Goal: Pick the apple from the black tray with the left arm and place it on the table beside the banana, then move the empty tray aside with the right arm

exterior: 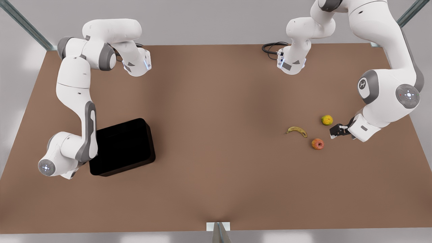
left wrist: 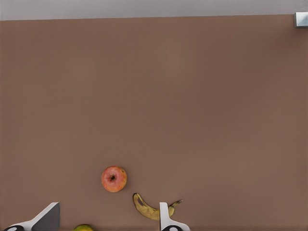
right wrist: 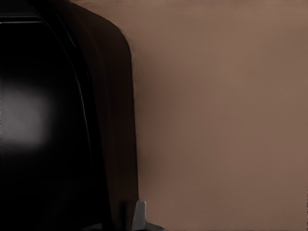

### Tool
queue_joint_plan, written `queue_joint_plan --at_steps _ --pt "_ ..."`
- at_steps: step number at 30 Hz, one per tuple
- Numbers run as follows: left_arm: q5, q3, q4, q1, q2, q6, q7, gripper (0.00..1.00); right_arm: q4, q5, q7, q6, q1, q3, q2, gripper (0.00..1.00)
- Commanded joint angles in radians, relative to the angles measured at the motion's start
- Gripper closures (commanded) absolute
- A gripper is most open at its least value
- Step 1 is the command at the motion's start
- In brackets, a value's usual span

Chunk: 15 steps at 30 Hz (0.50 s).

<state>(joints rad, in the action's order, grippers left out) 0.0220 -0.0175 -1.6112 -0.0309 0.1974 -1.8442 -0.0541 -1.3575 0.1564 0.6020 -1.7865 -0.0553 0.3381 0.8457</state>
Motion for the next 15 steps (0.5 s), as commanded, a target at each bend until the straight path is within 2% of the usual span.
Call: queue_joint_plan --at_steps 1,2,5,7,8,9,10,12,15 --pt "-0.001 -0.001 0.001 0.0 -0.001 0.0 -0.003 0.0 0.017 0.006 0.383 -0.033 -0.001 -0.001 -0.002 0.15" --pt "-0.002 0.001 0.004 0.0 -0.001 -0.004 -0.003 0.0 0.043 0.008 0.384 -0.018 -0.006 -0.004 -0.023 0.01" --pt "-0.074 -0.004 0.01 0.034 0.008 -0.01 0.003 0.0 0.044 0.003 0.392 0.108 -0.015 -0.019 -0.212 0.0" --pt "-0.088 -0.004 0.013 0.046 0.01 -0.01 0.016 0.0 0.044 0.005 0.337 0.223 -0.014 -0.085 -0.382 0.0" --pt "-0.088 -0.004 0.013 0.045 0.01 -0.01 0.016 0.0 0.043 -0.043 0.103 0.311 0.014 -0.198 -0.476 0.0" --pt "-0.088 -0.002 0.013 0.046 0.01 -0.01 0.016 0.0 0.037 -0.138 -0.063 0.331 0.071 -0.349 -0.54 0.0" --pt "-0.088 -0.004 0.013 0.046 0.01 -0.01 0.016 0.0 0.031 -0.216 -0.139 0.366 0.12 -0.444 -0.6 0.0" --pt "-0.088 -0.002 0.013 0.046 0.01 -0.01 0.016 0.0 0.028 -0.276 -0.347 0.429 0.123 -0.432 -0.623 0.0" --pt "-0.09 -0.004 0.013 0.046 0.01 -0.01 0.016 0.0 0.017 -0.271 -0.376 0.435 0.123 -0.432 -0.606 0.0"
